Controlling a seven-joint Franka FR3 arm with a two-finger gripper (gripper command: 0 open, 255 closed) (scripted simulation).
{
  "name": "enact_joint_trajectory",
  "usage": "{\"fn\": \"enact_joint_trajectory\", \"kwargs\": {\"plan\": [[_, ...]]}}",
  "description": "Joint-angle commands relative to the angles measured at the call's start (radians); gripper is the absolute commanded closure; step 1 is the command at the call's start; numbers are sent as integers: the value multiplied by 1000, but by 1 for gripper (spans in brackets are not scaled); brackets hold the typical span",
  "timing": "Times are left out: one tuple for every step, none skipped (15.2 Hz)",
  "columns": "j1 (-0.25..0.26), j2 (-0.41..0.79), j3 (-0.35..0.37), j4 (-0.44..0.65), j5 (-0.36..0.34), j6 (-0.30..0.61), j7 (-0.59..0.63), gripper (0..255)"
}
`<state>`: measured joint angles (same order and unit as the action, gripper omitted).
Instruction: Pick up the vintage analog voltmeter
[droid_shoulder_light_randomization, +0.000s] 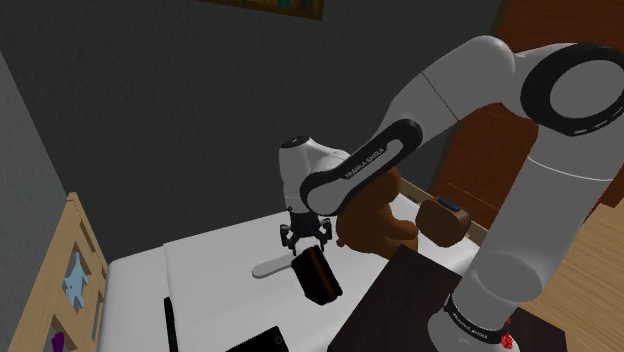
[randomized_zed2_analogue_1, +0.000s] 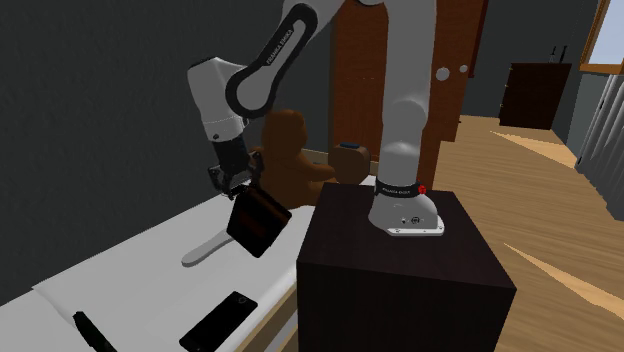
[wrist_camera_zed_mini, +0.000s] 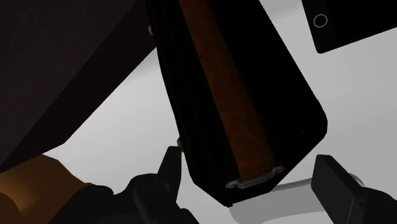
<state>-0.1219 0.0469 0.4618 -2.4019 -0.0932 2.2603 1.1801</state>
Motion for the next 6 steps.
{"fn": "enact_joint_trajectory", "kwargs": {"plan": [[-1, -30, 2, 8, 19, -32, -15, 255], [-1, -41, 2, 12, 26, -46, -21, 255], [-1, -52, 2, 16, 33, -59, -26, 255], [-1, -62, 2, 20, 39, -73, -31, 255], [0, -64, 2, 21, 40, -75, -32, 255], [0, -64, 2, 21, 40, -75, -32, 255]]}}
